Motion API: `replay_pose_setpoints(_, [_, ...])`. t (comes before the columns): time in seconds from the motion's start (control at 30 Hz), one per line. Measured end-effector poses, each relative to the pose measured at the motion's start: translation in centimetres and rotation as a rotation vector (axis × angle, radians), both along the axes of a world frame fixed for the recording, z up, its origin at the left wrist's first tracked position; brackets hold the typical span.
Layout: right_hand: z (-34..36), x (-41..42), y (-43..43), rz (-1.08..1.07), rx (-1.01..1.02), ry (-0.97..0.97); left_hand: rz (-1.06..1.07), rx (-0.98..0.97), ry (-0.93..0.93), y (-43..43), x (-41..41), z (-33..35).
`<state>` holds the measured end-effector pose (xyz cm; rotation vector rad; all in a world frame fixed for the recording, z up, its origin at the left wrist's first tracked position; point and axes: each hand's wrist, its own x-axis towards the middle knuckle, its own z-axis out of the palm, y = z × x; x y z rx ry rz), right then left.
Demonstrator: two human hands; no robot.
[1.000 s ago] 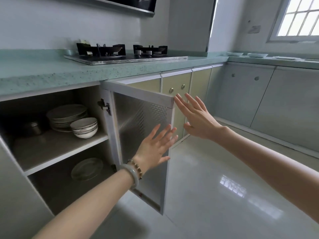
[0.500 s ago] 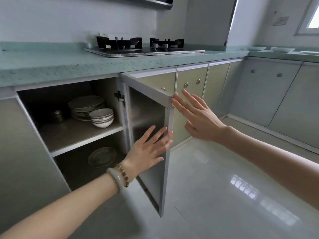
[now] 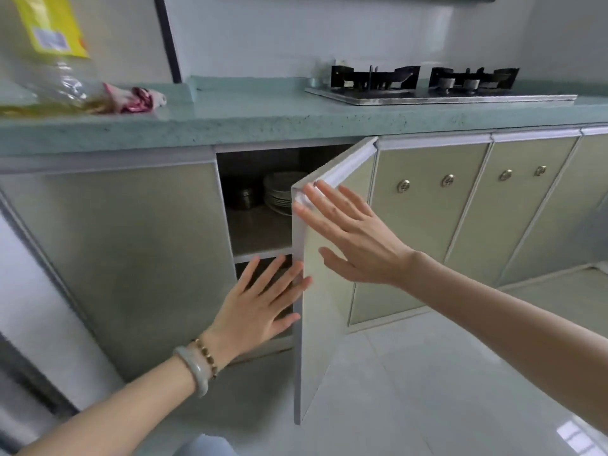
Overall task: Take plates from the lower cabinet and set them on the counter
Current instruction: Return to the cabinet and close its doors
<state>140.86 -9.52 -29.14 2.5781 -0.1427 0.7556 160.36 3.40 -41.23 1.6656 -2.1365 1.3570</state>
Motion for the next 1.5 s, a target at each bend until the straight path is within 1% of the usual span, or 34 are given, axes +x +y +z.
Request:
replay_pose_setpoints(0.1, [0.3, 4.7, -0.7, -0.059, -0.06, 0.037, 0.114, 0.029, 0.036, 0.6, 3.3, 0.5])
replay_pose_setpoints(0.27, [0.4, 12.0, -2.5, -0.119, -0.076, 0.052, 0.269, 0.078, 0.075, -0.7, 9.2, 0.9])
replay_pose_setpoints(0.37, [0.0, 14.4, -3.9, -0.128, -0.098, 0.027, 0.307, 0.093, 0.068, -2.1, 11.5, 0.4])
replay_pose_setpoints(0.53, [-0.3, 17.2, -5.5, -0.157, -0.156, 0.002, 0.302, 0.024, 0.101, -4.1, 13.9, -0.4])
replay_pose_setpoints(0.7, [-0.5, 19.4, -6.8, -0.183, -0.196, -0.009, 0.304, 0.001, 0.095, -5.9, 16.2, -0.7])
replay_pose_setpoints(0.9, [-1.0, 21.7, -7.7, -0.209, -0.173, -0.042, 0.311, -0.009, 0.099, -7.4, 17.8, -0.5])
replay_pose_setpoints(1.1, [-1.1, 23.0, -8.1, -0.277, -0.193, -0.048, 0.327, -0.009, 0.113, -8.4, 18.4, -0.1])
replay_pose_setpoints(1.3, [-1.7, 23.8, -8.9, -0.234, -0.213, -0.095, 0.318, -0.028, 0.13, -8.7, 18.2, -0.3])
replay_pose_setpoints(1.43, [-1.4, 23.3, -8.5, -0.21, -0.119, -0.062, 0.339, 0.076, 0.192, -8.2, 17.6, 0.5])
replay_pose_setpoints(1.5, [-0.6, 22.4, -7.6, -0.213, -0.05, 0.021, 0.375, 0.162, 0.232, -7.5, 16.6, 1.2])
